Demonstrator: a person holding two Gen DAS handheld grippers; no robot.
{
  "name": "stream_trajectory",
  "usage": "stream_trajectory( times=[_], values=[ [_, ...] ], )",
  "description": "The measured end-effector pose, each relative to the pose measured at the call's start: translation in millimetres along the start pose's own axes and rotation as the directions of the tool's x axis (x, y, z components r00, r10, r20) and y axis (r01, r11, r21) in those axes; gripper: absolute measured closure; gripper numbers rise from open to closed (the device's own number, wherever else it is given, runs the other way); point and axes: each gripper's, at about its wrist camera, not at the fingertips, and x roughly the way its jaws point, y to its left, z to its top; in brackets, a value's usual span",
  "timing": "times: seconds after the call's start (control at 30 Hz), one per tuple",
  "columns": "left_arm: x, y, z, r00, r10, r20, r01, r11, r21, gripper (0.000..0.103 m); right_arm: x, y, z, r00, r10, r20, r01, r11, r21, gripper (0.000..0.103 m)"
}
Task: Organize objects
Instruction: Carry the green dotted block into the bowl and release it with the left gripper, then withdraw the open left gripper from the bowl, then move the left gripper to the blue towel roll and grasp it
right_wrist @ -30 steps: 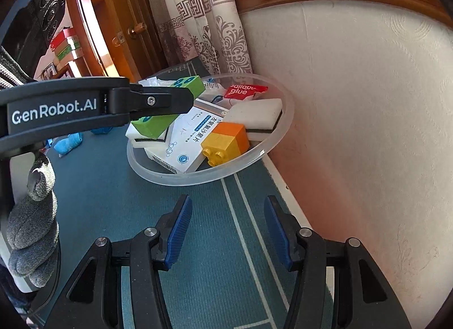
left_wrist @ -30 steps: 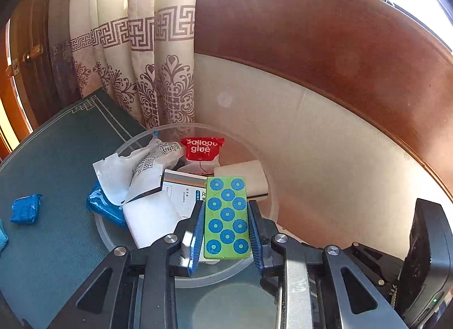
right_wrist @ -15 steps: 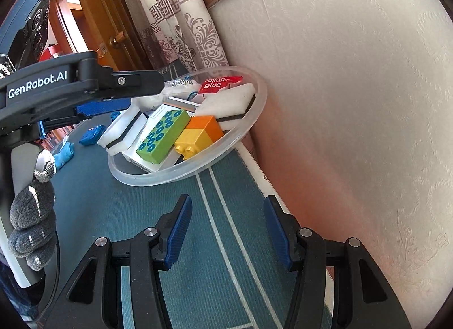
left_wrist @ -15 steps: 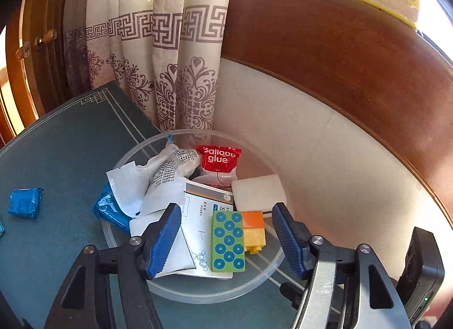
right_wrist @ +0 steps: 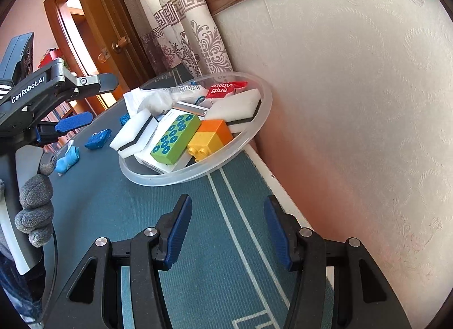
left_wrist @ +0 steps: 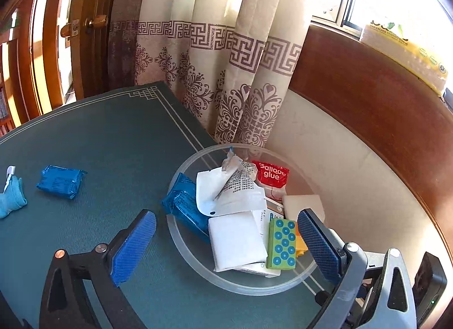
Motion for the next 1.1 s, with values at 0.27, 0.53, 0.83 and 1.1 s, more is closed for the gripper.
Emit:
stream_trajectory(
  times=[0.27, 0.53, 0.83, 1.1],
  values=[
    [-1.3, 38.6, -12.1, 0.997, 0.071, -0.004, -0.071, 0.996, -0.055, 0.0, 9.2, 22.8, -17.3, 0.998, 0.026, -0.055, -0.029, 0.999, -0.041, 0.047],
    [-6.8, 80.7, -22.1, 0.992, 0.125, -0.021, -0.126, 0.985, -0.117, 0.0, 16.0, 64.1, -24.5, 0.994, 0.07, -0.083, -0.081, 0.987, -0.137, 0.047],
    [-16.4, 132.4, -27.6, 0.975, 0.223, -0.022, -0.224, 0.966, -0.129, 0.0, 25.5, 101.6, -26.0, 0.987, 0.116, -0.109, -0.136, 0.972, -0.194, 0.045],
    [-26.8, 185.5, -28.1, 0.938, 0.345, -0.012, -0.344, 0.932, -0.116, 0.0, 38.5, 130.0, -28.0, 0.98, 0.141, -0.141, -0.171, 0.956, -0.237, 0.045]
  ],
)
